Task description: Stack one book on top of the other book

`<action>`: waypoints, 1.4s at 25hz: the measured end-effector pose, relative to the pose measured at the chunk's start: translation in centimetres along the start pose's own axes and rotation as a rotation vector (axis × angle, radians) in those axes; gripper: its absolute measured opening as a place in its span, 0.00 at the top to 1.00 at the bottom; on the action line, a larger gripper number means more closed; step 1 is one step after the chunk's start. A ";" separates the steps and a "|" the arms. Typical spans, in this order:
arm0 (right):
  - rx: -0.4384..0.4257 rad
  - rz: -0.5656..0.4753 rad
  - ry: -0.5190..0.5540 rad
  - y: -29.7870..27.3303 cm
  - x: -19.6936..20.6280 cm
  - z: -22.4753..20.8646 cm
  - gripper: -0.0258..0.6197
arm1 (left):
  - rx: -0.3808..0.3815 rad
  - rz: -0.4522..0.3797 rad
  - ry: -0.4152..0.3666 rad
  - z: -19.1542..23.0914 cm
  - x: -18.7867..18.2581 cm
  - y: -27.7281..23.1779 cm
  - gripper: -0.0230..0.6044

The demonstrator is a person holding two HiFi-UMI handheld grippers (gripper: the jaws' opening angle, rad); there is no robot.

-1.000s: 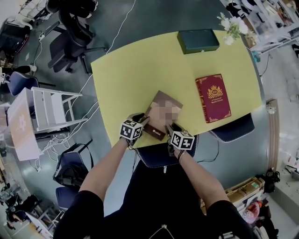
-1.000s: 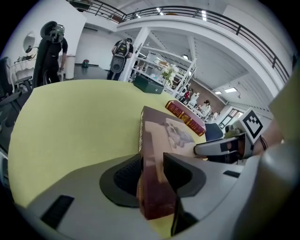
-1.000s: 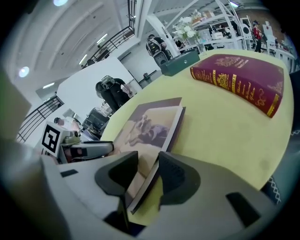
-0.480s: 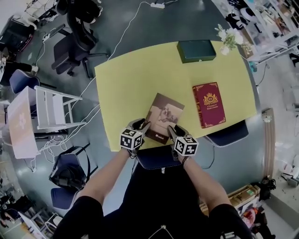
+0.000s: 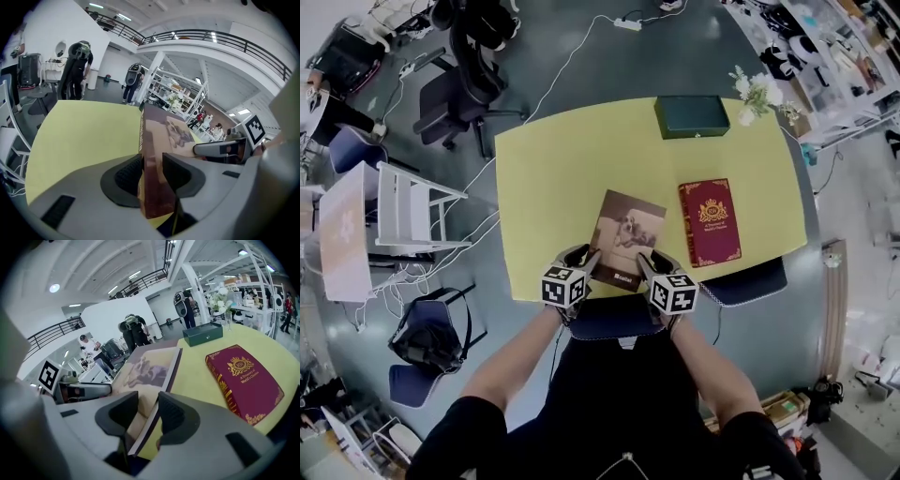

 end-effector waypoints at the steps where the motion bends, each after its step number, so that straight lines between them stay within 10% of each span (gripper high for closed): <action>1: -0.008 0.009 0.003 0.3 -0.5 -0.5 0.74 | -0.013 -0.003 0.010 -0.6 -0.2 -0.2 0.73; 14: -0.070 0.127 0.095 4.7 -8.3 -10.6 0.75 | -0.127 -0.021 0.160 -10.9 -3.4 -7.6 0.73; 35: -0.028 0.200 0.071 6.5 -14.8 -27.0 0.76 | -0.046 0.093 0.188 -20.6 -5.5 -22.4 0.74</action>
Point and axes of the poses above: the fingertips, and each gripper's own axes: y backward along the fingers, z to its left, x out of its underside, the point moved 7 cm from there along y, backward along the fingers, and after that the axes turned 14 degrees about -y, right-handed, at the moved point
